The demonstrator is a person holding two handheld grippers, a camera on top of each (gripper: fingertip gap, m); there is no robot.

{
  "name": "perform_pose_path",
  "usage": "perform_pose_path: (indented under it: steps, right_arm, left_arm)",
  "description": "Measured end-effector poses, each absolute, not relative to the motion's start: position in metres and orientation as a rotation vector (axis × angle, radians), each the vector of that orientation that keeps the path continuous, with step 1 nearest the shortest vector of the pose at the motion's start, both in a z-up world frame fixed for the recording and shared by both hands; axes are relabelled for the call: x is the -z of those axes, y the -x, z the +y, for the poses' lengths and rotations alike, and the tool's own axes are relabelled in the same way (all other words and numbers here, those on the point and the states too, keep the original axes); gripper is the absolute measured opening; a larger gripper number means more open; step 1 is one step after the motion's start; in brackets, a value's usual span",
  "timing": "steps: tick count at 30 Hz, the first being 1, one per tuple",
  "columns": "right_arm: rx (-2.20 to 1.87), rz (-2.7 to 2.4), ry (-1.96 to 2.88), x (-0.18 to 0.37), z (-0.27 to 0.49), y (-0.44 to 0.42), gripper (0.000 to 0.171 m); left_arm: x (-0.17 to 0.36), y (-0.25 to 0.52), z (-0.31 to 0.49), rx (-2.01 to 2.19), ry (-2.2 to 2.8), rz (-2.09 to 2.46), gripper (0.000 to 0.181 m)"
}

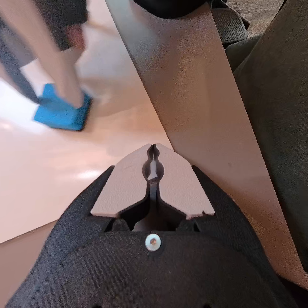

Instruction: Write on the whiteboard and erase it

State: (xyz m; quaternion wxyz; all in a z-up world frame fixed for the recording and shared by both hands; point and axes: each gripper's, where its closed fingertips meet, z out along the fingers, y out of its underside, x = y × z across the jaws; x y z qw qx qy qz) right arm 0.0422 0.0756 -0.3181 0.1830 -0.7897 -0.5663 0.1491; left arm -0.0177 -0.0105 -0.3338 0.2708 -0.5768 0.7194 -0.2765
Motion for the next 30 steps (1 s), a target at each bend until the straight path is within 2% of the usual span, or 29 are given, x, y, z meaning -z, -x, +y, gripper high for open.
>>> perform_pose_path:
  steps: [5,10,13,17,24,26,30]
  right_arm:
    - [-0.4,-1.252,2.275,0.318,0.168,-0.065,0.045]
    - [-0.252,-1.094,2.294,0.309,0.192,-0.131,0.045]
    - [-0.388,-0.944,2.058,0.271,0.191,-0.134,0.045]
    - [-0.349,-0.752,1.868,0.236,0.204,-0.152,0.046]
    - [-0.327,-0.62,2.082,0.247,0.249,-0.141,0.046]
    - [-0.29,-0.56,2.162,0.251,0.274,-0.143,0.046]
    - [-0.09,-0.569,2.336,0.281,0.305,-0.15,0.046]
  left_arm:
    - [0.333,0.026,0.005,0.712,1.612,1.872,0.0]
    - [0.331,0.035,0.023,0.655,1.604,1.814,0.0]
    - [0.305,0.031,0.042,0.74,1.55,1.625,0.0]
    - [0.26,0.037,0.085,0.841,1.537,1.258,0.0]
    - [0.201,0.053,0.151,0.863,1.551,0.824,0.0]
    - [0.186,0.053,0.164,0.902,1.555,0.705,0.01]
    - [0.186,0.06,0.173,0.852,1.542,0.627,0.013]
